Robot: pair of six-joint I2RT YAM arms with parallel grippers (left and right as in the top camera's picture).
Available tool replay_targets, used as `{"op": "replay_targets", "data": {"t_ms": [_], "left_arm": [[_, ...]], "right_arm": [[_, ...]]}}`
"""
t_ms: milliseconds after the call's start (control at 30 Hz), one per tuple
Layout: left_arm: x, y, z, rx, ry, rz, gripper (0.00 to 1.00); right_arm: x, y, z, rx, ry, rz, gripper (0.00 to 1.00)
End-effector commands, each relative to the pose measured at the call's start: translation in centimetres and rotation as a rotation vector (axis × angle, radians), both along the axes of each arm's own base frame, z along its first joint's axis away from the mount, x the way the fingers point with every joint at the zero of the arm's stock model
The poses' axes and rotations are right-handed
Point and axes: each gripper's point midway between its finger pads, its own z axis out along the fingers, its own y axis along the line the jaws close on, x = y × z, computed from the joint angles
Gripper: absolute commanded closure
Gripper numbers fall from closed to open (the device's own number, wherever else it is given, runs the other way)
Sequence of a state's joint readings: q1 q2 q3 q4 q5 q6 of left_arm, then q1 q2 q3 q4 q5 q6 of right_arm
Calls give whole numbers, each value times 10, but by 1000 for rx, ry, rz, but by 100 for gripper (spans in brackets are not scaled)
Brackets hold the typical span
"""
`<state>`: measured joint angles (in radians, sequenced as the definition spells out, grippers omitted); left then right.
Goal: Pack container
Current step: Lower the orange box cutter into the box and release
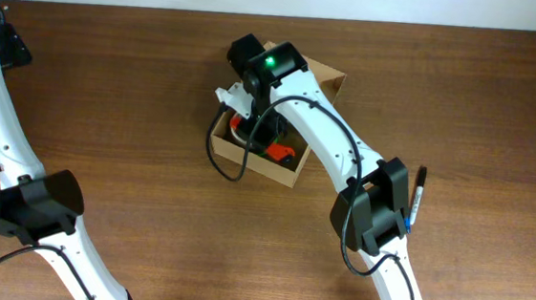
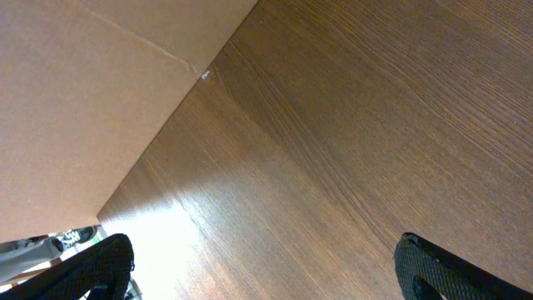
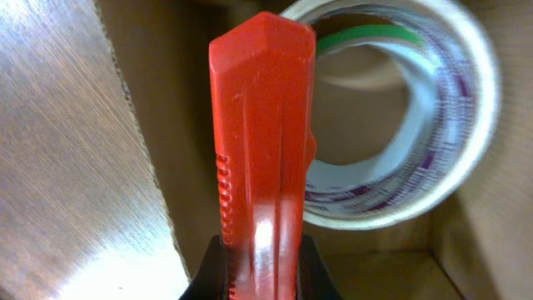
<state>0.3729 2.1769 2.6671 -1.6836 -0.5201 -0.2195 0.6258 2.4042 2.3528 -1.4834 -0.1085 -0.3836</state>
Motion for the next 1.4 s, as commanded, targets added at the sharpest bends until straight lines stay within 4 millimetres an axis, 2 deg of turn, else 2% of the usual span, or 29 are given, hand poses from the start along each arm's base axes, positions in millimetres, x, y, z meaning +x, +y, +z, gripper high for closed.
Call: {"op": "replay_targets", "data": {"t_ms": [0,67,267,533,833,933,1000,1100,1267,1300,1367], "left_arm": [[-1,1,3,4,-3,-7,0],[-1,1,3,4,-3,-7,0],[-1,1,3,4,-3,-7,0],[-1,1,3,4,-3,-7,0],[-1,1,3,4,-3,-7,0],[-1,1,3,5,-2,-7,0],[-1,1,3,4,-3,-7,0],[-1,1,3,4,-3,-7,0],[-1,1,3,4,-3,-7,0],[-1,1,3,4,-3,-7,0],[-1,1,3,4,-3,-7,0]], "right_arm": [[-19,11,-18,-2,61,40,96],[-28,11,-29,-21,86,52,96],[-37,12,-40,-40,110,66,94],[-32,8,-39,-45,97,55,72],[-22,6,-21,-19,44,44,66],[-14,1,-2,7,10,17,64],[-9,-2,19,32,-24,3,62],[0,-15,71,67,-124,-43,59],[14,-82,174,107,-389,-251,59],[15,-97,189,123,-420,-290,59],[17,-142,218,155,-487,-421,57]]}}
